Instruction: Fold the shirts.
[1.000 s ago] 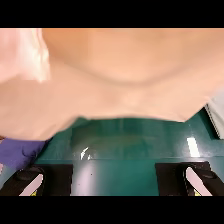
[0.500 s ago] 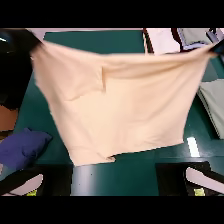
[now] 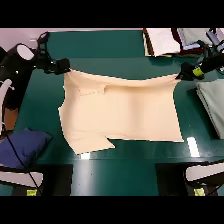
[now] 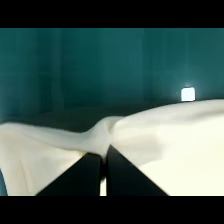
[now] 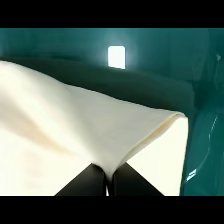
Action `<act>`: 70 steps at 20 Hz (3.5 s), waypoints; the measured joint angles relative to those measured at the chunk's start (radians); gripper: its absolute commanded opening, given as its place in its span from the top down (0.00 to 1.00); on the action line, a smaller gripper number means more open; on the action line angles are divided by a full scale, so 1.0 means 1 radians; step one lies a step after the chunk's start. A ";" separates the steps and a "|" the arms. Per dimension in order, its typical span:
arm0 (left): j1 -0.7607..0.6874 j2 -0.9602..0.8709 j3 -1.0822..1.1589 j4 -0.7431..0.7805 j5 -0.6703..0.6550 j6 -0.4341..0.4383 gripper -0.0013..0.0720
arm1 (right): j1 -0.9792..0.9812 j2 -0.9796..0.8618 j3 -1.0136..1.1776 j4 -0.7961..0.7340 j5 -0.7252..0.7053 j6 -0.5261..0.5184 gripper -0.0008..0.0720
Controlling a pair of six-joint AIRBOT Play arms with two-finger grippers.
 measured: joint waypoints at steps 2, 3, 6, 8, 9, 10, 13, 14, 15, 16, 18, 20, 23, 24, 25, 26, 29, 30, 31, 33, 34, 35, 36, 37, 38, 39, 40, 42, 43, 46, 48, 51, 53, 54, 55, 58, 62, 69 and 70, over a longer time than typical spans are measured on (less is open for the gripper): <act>0.030 -0.012 0.010 -0.020 -0.098 0.034 0.95 | 0.000 -0.002 0.005 0.002 0.019 -0.014 0.96; 0.040 -0.014 0.008 -0.022 -0.138 0.046 0.95 | 0.000 0.005 -0.013 -0.007 0.025 -0.019 0.96; 0.053 -0.021 -0.043 -0.009 -0.217 0.069 0.95 | 0.001 0.040 -0.107 -0.028 0.010 -0.027 0.96; 0.054 -0.023 -0.098 -0.005 -0.227 0.077 0.95 | 0.002 0.062 -0.185 -0.034 -0.025 -0.029 0.96; 0.054 -0.023 -0.123 -0.005 -0.221 0.080 0.95 | 0.002 0.071 -0.219 -0.034 -0.041 -0.030 0.96; 0.054 -0.024 -0.148 -0.003 -0.220 0.081 0.77 | 0.002 0.078 -0.249 -0.035 -0.053 -0.030 0.79; 0.057 -0.019 -0.188 0.007 -0.220 0.082 0.32 | 0.002 0.096 -0.301 -0.034 -0.079 -0.031 0.36; 0.059 -0.009 -0.194 0.008 -0.225 0.081 0.33 | 0.000 0.108 -0.310 -0.030 -0.082 -0.031 0.36; 0.061 0.006 -0.198 0.010 -0.233 0.079 0.33 | -0.003 0.125 -0.316 -0.028 -0.082 -0.031 0.36; 0.061 0.031 -0.206 0.026 -0.250 0.077 0.32 | -0.007 0.148 -0.321 -0.026 -0.081 -0.031 0.36; 0.062 0.110 -0.253 0.070 -0.275 0.065 0.32 | -0.010 0.207 -0.327 -0.024 -0.058 -0.034 0.36; 0.062 0.224 -0.362 0.113 -0.293 0.048 0.32 | -0.011 0.277 -0.330 -0.021 -0.029 -0.035 0.36; 0.062 0.411 -0.600 0.135 -0.304 0.024 0.32 | 0.005 0.375 -0.333 -0.018 -0.013 -0.037 0.37; 0.062 0.465 -0.679 0.131 -0.304 0.018 0.32 | 0.013 0.404 -0.333 -0.019 -0.012 -0.037 0.37; 0.062 0.517 -0.753 0.119 -0.306 0.012 0.32 | 0.021 0.425 -0.333 -0.019 -0.013 -0.036 0.37; 0.063 0.562 -0.828 0.095 -0.303 0.008 0.32 | 0.031 0.443 -0.333 -0.018 -0.013 -0.037 0.37; 0.060 0.642 -0.994 0.006 -0.286 0.003 0.32 | 0.055 0.472 -0.333 -0.018 -0.015 -0.036 0.37; 0.052 0.654 -1.033 -0.014 -0.274 0.003 0.32 | 0.061 0.477 -0.333 -0.018 -0.015 -0.036 0.37; 0.037 0.664 -1.069 -0.040 -0.258 0.003 0.32 | 0.065 0.480 -0.333 -0.018 -0.014 -0.037 0.37; -0.009 0.676 -1.114 -0.089 -0.209 0.003 0.33 | 0.071 0.484 -0.333 -0.016 -0.012 -0.036 0.37; -0.035 0.679 -1.127 -0.112 -0.181 0.003 0.43 | 0.072 0.486 -0.333 -0.012 -0.009 -0.036 0.37; -0.057 0.682 -1.137 -0.130 -0.157 0.000 0.80 | 0.073 0.487 -0.333 -0.013 -0.005 -0.036 0.37; -0.073 0.684 -1.141 -0.143 -0.139 -0.004 0.95 | 0.072 0.488 -0.333 -0.013 0.002 -0.036 0.37; -0.086 0.686 -1.139 -0.152 -0.129 -0.008 0.95 | 0.066 0.488 -0.334 -0.013 0.016 -0.037 0.37; -0.095 0.687 -1.130 -0.158 -0.126 -0.011 0.95 | 0.055 0.491 -0.340 -0.014 0.028 -0.036 0.37; -0.101 0.687 -1.111 -0.159 -0.125 -0.012 0.95 | 0.039 0.496 -0.354 -0.018 0.040 -0.037 0.37; -0.105 0.687 -1.087 -0.157 -0.126 -0.014 0.95 | 0.016 0.507 -0.384 -0.021 0.055 -0.038 0.37; -0.111 0.688 -1.028 -0.146 -0.132 -0.014 0.95 | -0.043 0.539 -0.480 -0.053 0.069 -0.042 0.35; -0.113 0.688 -0.998 -0.138 -0.139 -0.011 0.95 | -0.078 0.559 -0.542 -0.078 0.074 -0.045 0.22; -0.116 0.689 -0.934 -0.130 -0.151 0.001 0.95 | -0.217 0.600 -0.759 -0.149 0.081 -0.062 0.20; -0.116 0.689 -0.912 -0.127 -0.153 0.010 0.95 | -0.310 0.609 -0.890 -0.167 0.079 -0.070 0.27; -0.117 0.688 -0.898 -0.124 -0.155 0.020 0.95 | -0.394 0.594 -1.027 -0.178 0.051 -0.078 0.29; -0.117 0.689 -0.893 -0.124 -0.151 0.023 0.95 | -0.406 0.565 -1.082 -0.151 0.026 -0.085 0.30; -0.117 0.688 -0.892 -0.123 -0.152 0.024 0.95 | -0.399 0.550 -1.096 -0.131 0.011 -0.088 0.30; -0.117 0.688 -0.892 -0.123 -0.150 0.024 0.95 | -0.384 0.537 -1.106 -0.102 0.006 -0.090 0.37; -0.117 0.689 -0.890 -0.122 -0.153 0.027 0.95 | -0.323 0.509 -1.105 -0.047 -0.047 -0.095 0.83; -0.117 0.699 -0.873 -0.082 -0.200 0.036 0.95 | -0.233 0.538 -1.054 -0.064 -0.076 -0.099 0.96; -0.117 0.892 -0.859 -0.010 -0.401 -0.026 0.95 | -0.160 0.769 -0.966 -0.215 0.090 -0.099 0.96; -0.117 0.915 -0.857 -0.006 -0.430 -0.038 0.95 | -0.158 0.802 -0.962 -0.222 0.106 -0.096 0.96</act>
